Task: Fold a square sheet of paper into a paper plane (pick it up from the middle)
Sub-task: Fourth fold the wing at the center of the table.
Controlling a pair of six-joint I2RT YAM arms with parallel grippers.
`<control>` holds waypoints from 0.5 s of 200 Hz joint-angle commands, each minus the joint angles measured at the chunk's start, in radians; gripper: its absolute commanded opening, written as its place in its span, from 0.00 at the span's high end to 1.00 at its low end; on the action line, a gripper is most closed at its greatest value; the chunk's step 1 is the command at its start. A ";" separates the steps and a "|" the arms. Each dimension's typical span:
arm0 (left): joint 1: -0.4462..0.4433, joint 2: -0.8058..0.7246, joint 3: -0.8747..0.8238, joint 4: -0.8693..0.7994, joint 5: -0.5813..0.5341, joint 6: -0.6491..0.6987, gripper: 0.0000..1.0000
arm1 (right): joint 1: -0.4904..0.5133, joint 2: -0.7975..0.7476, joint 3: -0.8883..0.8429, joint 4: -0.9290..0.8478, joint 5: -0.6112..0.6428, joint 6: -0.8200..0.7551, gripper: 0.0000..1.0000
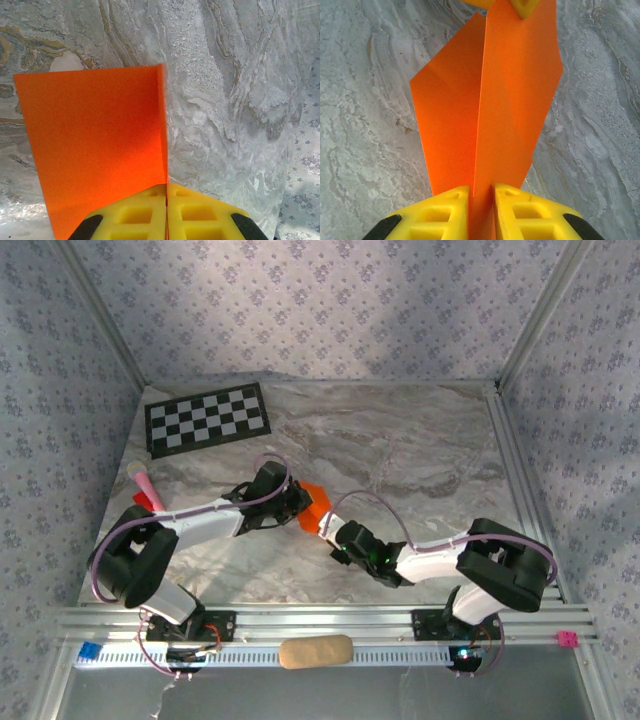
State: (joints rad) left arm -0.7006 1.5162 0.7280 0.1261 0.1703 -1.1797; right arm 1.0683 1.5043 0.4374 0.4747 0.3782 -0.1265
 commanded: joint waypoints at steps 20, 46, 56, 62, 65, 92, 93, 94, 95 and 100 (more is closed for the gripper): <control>-0.002 -0.026 0.014 -0.025 -0.012 -0.009 0.90 | -0.007 -0.010 -0.008 0.021 -0.005 0.042 0.81; -0.001 -0.027 0.013 -0.025 -0.015 -0.011 0.90 | -0.011 -0.008 -0.009 0.017 -0.014 0.051 0.82; 0.000 -0.027 0.012 -0.025 -0.015 -0.011 0.90 | -0.012 -0.008 -0.008 0.014 -0.021 0.053 0.81; -0.001 -0.028 0.014 -0.024 -0.015 -0.012 0.90 | -0.012 -0.008 -0.009 0.012 -0.026 0.054 0.81; -0.001 -0.028 0.014 -0.023 -0.015 -0.012 0.90 | -0.012 -0.009 -0.007 0.010 -0.028 0.056 0.81; 0.000 -0.025 0.014 -0.020 -0.016 -0.014 0.90 | -0.021 -0.005 -0.008 0.009 -0.027 0.066 0.81; 0.000 -0.025 0.014 -0.020 -0.015 -0.014 0.90 | -0.021 -0.005 -0.008 0.008 -0.027 0.066 0.81; 0.000 -0.025 0.014 -0.020 -0.015 -0.014 0.90 | -0.022 -0.005 -0.008 0.007 -0.027 0.067 0.80; 0.000 -0.026 0.014 -0.020 -0.015 -0.013 0.90 | -0.023 -0.005 -0.008 0.007 -0.027 0.067 0.80; 0.001 -0.027 0.014 -0.020 -0.014 -0.012 0.90 | -0.024 -0.004 -0.008 0.006 -0.026 0.068 0.80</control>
State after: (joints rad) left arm -0.7006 1.5162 0.7280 0.1257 0.1673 -1.1801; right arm 1.0550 1.5043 0.4374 0.4793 0.3618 -0.0883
